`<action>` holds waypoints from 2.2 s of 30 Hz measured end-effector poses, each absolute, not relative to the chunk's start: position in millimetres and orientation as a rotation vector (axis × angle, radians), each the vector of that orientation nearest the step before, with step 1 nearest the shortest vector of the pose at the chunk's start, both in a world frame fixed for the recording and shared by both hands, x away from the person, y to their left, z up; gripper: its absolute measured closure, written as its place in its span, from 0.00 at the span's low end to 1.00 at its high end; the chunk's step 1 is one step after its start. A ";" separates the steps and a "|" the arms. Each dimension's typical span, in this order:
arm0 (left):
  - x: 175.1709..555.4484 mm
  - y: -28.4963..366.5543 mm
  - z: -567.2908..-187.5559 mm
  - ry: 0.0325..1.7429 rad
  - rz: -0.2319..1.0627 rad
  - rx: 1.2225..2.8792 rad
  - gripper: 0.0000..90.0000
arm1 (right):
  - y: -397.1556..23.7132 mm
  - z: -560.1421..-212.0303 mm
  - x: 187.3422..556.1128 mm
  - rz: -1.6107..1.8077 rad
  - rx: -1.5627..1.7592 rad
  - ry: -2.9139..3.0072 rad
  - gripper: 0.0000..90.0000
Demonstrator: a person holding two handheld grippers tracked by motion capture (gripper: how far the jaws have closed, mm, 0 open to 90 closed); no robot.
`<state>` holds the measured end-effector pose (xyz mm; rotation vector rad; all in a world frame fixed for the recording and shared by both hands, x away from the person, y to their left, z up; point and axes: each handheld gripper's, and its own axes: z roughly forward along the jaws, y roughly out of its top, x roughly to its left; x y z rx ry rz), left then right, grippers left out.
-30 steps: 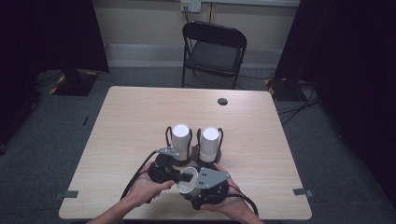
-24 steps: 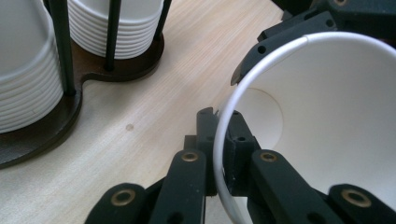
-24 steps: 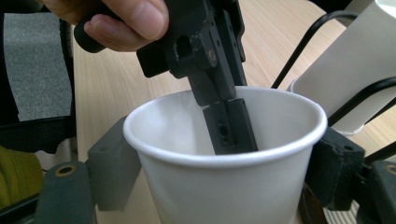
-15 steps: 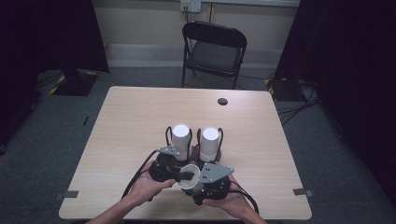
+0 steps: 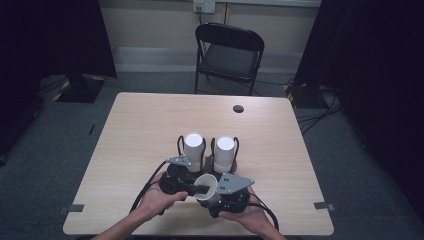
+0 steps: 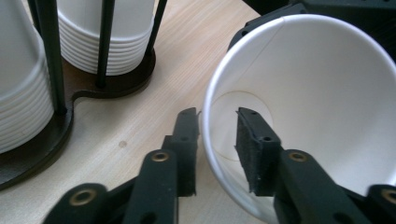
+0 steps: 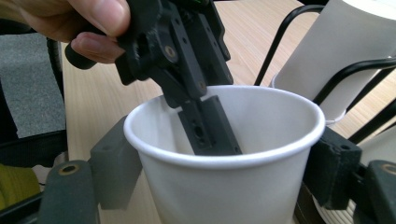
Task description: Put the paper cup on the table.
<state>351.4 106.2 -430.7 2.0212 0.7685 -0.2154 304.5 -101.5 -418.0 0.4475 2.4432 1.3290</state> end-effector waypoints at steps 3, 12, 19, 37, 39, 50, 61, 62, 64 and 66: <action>349.6 107.7 -430.4 0.758 -0.200 2.007 0.71 | -102.3 -417.7 303.9 1.331 0.458 2.443 0.26; 347.1 111.2 -433.5 0.752 -0.113 1.987 0.55 | -104.4 -418.7 302.7 1.321 0.493 2.450 0.27; 347.6 116.6 -433.0 0.764 -0.063 1.950 0.43 | -109.1 -420.2 305.7 1.311 0.525 2.442 0.27; 346.0 124.8 -425.8 0.768 0.070 1.929 0.28 | -126.5 -420.3 309.3 1.296 0.621 2.424 0.27; 344.6 126.7 -425.7 0.773 0.080 1.944 0.28 | -129.0 -419.6 309.7 1.300 0.632 2.416 0.27; 344.8 151.2 -431.5 0.807 0.164 1.957 0.25 | -140.2 -418.0 313.5 1.329 0.706 2.378 0.27; 345.1 167.6 -438.7 0.811 0.185 1.950 0.24 | -154.9 -414.6 315.6 1.357 0.772 2.337 0.28; 345.8 167.7 -440.1 0.819 0.172 1.943 0.24 | -156.6 -414.9 316.5 1.360 0.776 2.330 0.28; 346.7 168.2 -442.0 0.822 0.178 1.956 0.24 | -160.3 -415.1 318.4 1.359 0.794 2.321 0.28; 346.7 168.8 -443.2 0.805 0.182 1.962 0.24 | -164.7 -414.8 320.2 1.374 0.814 2.305 0.28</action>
